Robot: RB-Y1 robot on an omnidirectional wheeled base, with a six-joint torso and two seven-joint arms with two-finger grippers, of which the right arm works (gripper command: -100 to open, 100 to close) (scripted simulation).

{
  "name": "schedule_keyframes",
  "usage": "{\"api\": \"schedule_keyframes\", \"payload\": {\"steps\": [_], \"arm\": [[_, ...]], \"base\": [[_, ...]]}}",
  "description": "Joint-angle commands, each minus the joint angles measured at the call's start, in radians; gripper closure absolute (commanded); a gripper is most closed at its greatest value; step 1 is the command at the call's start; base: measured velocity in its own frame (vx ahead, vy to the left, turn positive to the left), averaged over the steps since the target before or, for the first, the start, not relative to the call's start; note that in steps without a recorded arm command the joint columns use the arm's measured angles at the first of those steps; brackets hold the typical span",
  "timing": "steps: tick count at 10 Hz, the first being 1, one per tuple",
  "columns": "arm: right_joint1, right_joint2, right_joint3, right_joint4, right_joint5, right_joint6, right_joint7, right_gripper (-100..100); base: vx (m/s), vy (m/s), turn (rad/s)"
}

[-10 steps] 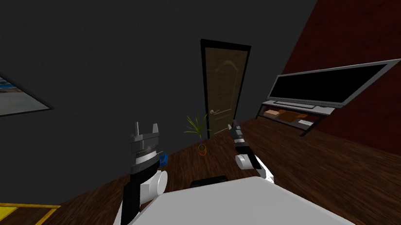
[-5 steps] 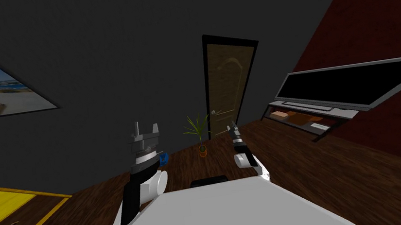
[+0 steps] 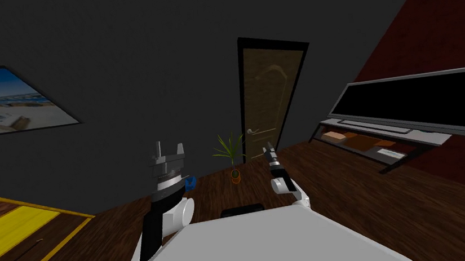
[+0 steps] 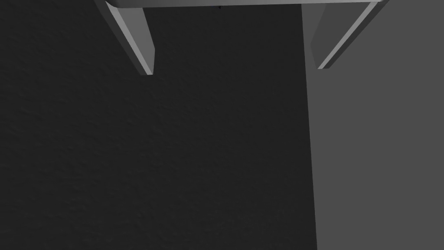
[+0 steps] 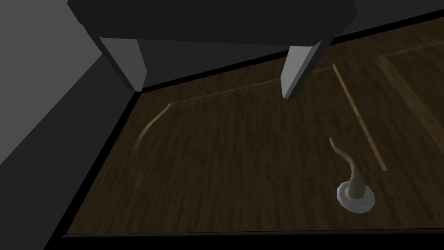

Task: Pull the door open

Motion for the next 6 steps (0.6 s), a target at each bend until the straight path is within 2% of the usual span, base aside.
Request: {"api": "schedule_keyframes", "payload": {"steps": [1, 6], "arm": [[-0.024, -0.007, 0.001, 0.05, -0.011, -0.007, 0.008, -100], [-0.089, -0.029, 0.006, 0.198, -0.047, -0.028, 0.03, -100]], "base": [[0.075, -0.088, 0.179], [0.07, -0.097, 0.127]]}}
